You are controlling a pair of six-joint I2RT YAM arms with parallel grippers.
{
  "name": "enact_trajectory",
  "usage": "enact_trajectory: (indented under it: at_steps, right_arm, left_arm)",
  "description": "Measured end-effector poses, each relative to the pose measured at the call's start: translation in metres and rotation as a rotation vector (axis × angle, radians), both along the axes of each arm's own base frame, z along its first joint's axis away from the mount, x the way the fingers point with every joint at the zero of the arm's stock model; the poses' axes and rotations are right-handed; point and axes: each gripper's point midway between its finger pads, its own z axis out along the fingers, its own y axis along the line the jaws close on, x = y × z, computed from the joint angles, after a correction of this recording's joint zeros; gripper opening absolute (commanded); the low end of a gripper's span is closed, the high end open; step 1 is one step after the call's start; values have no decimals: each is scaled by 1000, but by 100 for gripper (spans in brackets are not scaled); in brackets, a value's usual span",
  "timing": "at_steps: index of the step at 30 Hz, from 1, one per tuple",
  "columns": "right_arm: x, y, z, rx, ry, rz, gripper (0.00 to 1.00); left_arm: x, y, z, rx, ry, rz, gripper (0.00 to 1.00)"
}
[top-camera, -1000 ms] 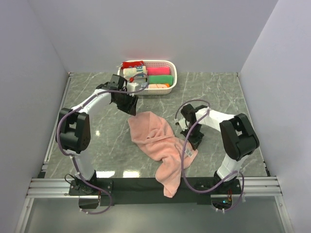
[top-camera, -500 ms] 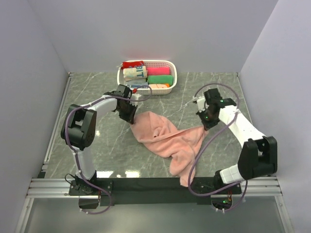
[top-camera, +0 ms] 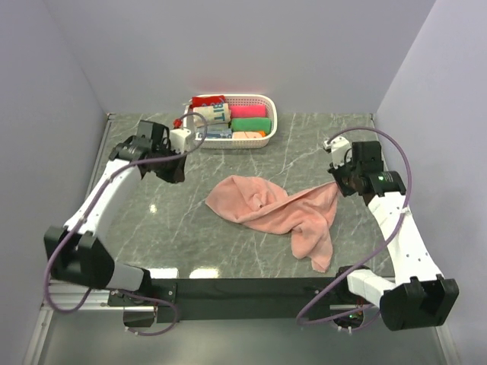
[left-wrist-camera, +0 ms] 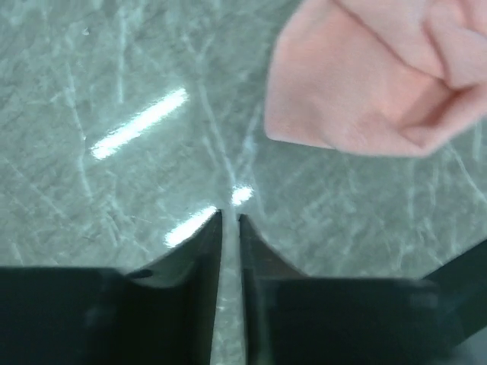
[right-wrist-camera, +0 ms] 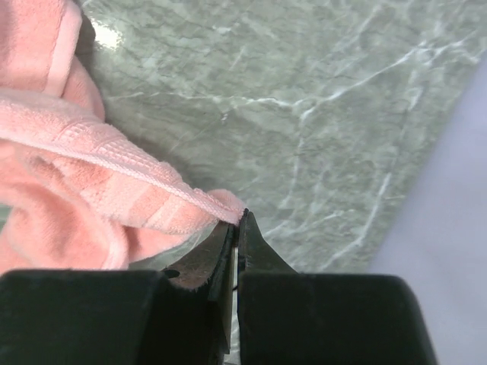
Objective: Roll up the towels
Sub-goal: Flatten the towel
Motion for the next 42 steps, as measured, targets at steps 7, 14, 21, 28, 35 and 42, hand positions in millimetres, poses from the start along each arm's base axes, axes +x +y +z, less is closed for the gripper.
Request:
enact_trajectory:
  at_steps: [7,14,21,28,35,42]
  right_arm:
    - [-1,-14,2,-6,-14,-31,0]
    - [9,-4,37,77,-79,-37,0]
    - [15,9,71,164,-144,-21,0]
    - [16,10,99,212,-191,-42,0]
    - [19,10,114,236,-223,-52,0]
    - [25,2,129,222,-277,-76,0]
  left_arm:
    - [-33,-21,-28,8,-35,-219,73]
    - [-55,-53,-90,89,-145,-613,72]
    - [-43,-67,-122,164,-272,-818,69]
    - [-34,-97,-147,161,-280,-908,54]
    - [-20,-121,-145,151,-290,-908,1]
    - [14,-84,-83,103,-220,-726,0]
